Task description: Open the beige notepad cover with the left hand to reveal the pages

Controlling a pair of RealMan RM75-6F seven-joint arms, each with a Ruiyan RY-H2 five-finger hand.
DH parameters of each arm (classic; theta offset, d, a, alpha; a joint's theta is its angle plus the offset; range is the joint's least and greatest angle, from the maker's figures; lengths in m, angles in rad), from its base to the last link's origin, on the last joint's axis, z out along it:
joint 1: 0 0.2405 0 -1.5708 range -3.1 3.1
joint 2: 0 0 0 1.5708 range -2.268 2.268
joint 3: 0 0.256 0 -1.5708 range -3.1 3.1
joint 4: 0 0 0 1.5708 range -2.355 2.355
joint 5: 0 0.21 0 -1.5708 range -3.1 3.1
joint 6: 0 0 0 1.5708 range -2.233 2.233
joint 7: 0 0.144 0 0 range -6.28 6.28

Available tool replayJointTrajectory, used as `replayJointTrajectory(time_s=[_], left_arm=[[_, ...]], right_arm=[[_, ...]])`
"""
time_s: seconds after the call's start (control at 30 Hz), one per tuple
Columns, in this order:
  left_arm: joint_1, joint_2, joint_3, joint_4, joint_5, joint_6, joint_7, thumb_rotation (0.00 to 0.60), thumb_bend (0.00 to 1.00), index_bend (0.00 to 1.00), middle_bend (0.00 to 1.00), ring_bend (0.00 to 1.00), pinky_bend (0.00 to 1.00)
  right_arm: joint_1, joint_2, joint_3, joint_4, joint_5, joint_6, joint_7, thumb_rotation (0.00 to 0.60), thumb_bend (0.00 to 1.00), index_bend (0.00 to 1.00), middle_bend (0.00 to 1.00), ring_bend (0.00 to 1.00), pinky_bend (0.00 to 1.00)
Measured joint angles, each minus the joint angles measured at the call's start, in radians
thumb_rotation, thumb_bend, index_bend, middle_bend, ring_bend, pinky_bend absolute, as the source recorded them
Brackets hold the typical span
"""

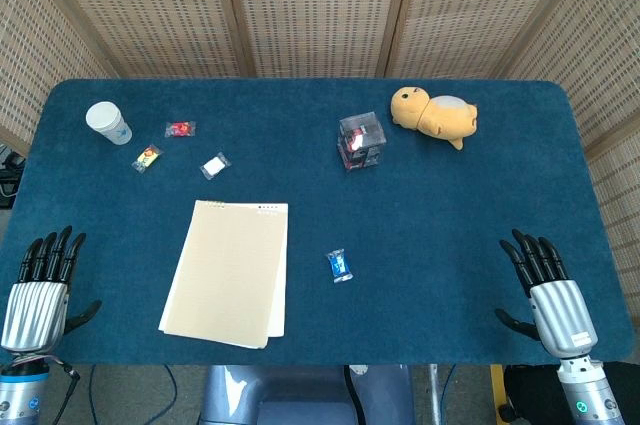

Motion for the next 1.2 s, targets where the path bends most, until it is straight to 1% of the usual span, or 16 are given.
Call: replayJointTrajectory(time_s=[0.97, 1.2], left_arm=[[-0.001, 0.007, 0.001, -0.008, -0.001, -0.006, 0.007, 0.6, 0.0, 0.0, 0.0, 0.0, 0.04], [-0.005, 0.006, 0.009, -0.01, 0.001, -0.025, 0.01, 0.6, 0.01, 0.0, 0.0, 0.0, 0.04]], right_arm=[[-0.006, 0.006, 0.003, 0.003, 0.002, 0.013, 0.021, 0.6, 0.04, 0.04, 0.0, 0.0, 0.0], [-0.004, 0.005, 0.005, 0.002, 0.006, 0.009, 0.021, 0.6, 0.04, 0.04, 0.0, 0.0, 0.0]])
